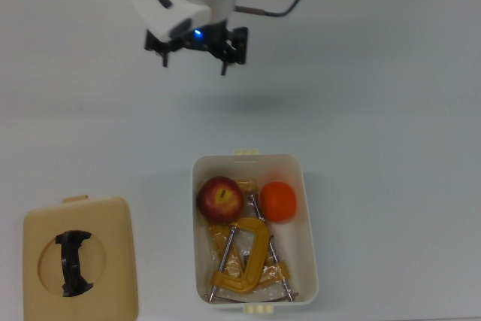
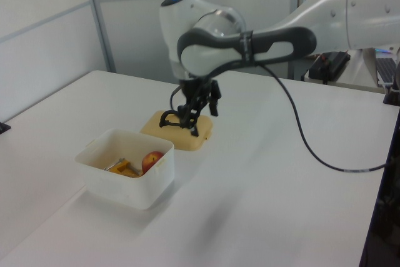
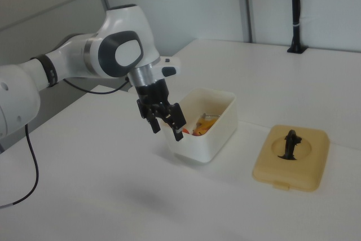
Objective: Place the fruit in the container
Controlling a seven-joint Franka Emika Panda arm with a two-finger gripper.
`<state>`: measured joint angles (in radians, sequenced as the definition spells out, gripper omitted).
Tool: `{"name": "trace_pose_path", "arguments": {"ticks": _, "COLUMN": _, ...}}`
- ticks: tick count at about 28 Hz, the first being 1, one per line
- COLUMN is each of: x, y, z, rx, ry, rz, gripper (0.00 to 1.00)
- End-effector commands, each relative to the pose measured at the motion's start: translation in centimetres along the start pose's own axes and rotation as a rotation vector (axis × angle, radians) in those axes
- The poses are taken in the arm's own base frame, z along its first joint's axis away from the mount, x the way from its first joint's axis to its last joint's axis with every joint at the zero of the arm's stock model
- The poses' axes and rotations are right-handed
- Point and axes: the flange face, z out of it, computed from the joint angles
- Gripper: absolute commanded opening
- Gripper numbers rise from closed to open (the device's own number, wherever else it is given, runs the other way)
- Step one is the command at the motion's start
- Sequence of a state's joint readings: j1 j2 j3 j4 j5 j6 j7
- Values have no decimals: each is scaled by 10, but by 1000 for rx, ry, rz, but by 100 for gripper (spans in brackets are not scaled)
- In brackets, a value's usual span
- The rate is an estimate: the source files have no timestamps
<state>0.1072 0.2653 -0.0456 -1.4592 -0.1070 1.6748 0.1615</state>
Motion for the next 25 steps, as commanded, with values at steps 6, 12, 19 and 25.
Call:
{"name": "trace_pose_path", "arguments": {"ticks": 6, "x": -22, "y": 70, "z": -29, "rx": 44, "ry": -23, "rz": 10, "gripper": 100}}
{"name": "trace_pose_path", "arguments": {"ticks": 12, "x": -29, "y": 91, "z": -37, "rx": 58, "ry": -19, "rz": 8, "gripper": 100}}
{"name": "trace_pose_path", "arguments": {"ticks": 19, "x": -28, "y": 89, "z": -35, "rx": 66, "ry": -19, "rz": 4, "gripper": 100}}
{"name": "trace_pose_path", "arguments": {"ticks": 25, "x": -27, "y": 89, "z": -32, "rx": 66, "ry": -21, "rz": 0, "gripper": 100}}
